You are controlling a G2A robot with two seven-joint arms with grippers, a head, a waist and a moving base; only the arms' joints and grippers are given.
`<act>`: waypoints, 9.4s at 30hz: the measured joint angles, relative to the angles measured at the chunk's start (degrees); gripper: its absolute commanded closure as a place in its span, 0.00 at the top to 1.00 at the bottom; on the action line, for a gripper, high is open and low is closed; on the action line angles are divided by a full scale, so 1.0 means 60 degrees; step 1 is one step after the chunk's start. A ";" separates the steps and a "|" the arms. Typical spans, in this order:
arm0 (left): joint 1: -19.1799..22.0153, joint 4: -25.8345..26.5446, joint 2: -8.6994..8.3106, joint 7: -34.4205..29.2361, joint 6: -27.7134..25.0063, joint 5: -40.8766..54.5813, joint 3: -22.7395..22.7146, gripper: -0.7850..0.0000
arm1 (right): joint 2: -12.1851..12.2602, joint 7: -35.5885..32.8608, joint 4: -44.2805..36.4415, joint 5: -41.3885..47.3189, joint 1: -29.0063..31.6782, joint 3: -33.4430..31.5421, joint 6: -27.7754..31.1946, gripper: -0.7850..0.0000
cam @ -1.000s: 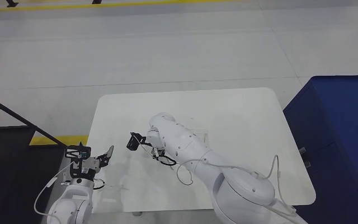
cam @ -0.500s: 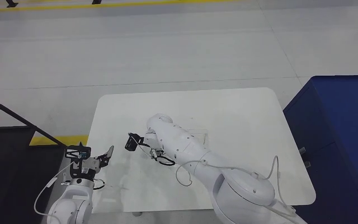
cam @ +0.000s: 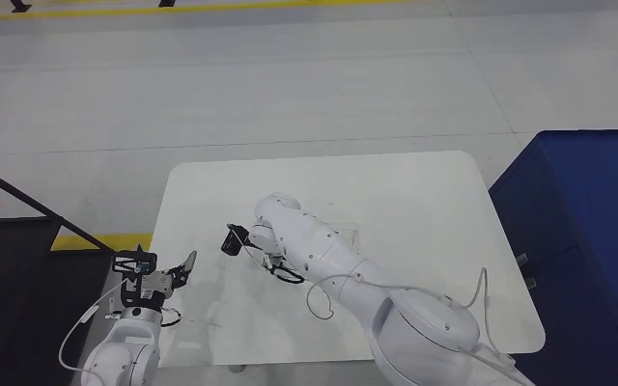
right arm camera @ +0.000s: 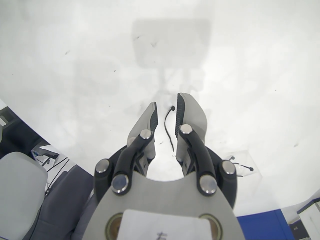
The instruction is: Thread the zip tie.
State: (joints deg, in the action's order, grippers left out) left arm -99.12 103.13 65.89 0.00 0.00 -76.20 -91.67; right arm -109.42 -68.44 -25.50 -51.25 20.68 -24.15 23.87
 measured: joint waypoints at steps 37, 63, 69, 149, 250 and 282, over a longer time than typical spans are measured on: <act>0.0000 0.0000 0.0000 0.0000 0.0000 0.0000 0.0000 1.00 | 0.0001 0.0492 0.0830 -0.0108 0.0085 -0.0328 0.0635 0.00; 0.0000 0.0000 0.0000 0.0000 0.0000 0.0000 0.0000 1.00 | 0.0665 0.0660 0.1316 0.2509 -0.0607 -0.2035 0.2483 0.00; 0.0000 0.0000 0.0000 0.0000 0.0000 0.0000 0.0000 1.00 | 0.0982 0.1685 0.1180 0.3204 -0.0650 -0.2617 0.3110 0.00; -0.1262 0.1684 -0.0457 -0.3616 -0.6350 0.8235 0.0343 0.47 | 0.5375 -0.0171 -0.5487 1.4504 0.2404 -0.1578 0.1827 0.00; -0.0748 0.1535 -0.0727 -0.3557 -0.5610 0.8378 0.0998 0.17 | 0.5306 0.0449 -0.4823 1.5265 0.1331 0.0244 0.2447 0.00; -0.0676 0.1491 -0.0811 -0.3848 -0.5834 0.9283 0.1082 0.27 | 0.5279 0.0782 -0.4747 1.5132 0.1242 0.0545 0.2780 0.00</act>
State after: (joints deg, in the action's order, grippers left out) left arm -103.18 112.08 61.02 -23.09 -35.00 -20.50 -85.18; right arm -77.75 -63.75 -53.98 39.54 28.13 -20.88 40.55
